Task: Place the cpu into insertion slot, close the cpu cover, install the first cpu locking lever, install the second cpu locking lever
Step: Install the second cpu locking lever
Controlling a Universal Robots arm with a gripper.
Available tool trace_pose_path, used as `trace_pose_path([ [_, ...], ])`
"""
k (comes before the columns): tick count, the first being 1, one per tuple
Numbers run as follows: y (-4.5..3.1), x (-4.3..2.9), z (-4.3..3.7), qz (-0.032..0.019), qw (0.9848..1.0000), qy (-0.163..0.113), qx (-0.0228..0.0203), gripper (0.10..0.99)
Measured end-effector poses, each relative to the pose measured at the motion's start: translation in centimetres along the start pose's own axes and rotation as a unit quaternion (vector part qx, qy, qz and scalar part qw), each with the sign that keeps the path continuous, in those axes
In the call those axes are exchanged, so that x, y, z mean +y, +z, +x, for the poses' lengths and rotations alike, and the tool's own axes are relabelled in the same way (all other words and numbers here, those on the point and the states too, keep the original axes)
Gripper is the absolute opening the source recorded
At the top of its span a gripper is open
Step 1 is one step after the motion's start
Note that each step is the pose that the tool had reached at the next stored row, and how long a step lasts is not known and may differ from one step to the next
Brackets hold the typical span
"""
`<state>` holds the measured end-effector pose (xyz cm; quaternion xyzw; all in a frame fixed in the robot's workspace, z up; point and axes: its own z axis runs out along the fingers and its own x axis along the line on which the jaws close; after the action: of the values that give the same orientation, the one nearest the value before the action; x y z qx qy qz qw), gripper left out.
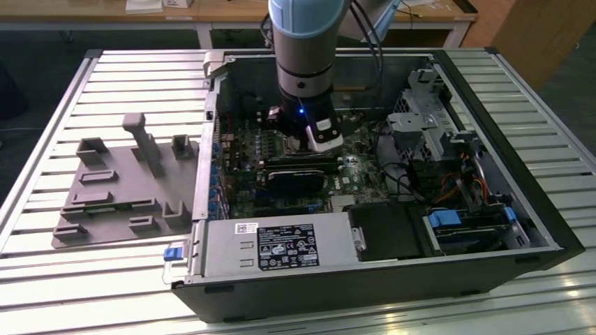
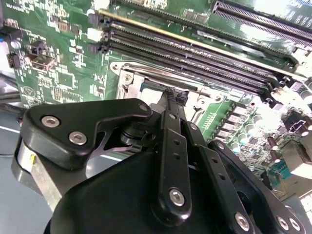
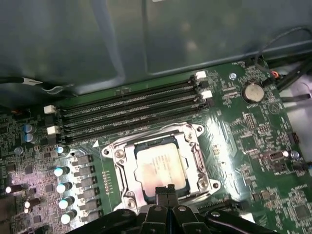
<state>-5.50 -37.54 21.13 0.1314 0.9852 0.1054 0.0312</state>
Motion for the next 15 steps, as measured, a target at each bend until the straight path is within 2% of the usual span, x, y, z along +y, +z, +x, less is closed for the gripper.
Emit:
trace_pose_path([
  [7, 0.25, 0.54, 0.15, -0.0002, 1.0000, -0.010, 0.0020, 0.102],
  [15, 0.47, 1.33, -0.06, 0.0023, 0.9999, -0.011, 0.0025, 0.102],
])
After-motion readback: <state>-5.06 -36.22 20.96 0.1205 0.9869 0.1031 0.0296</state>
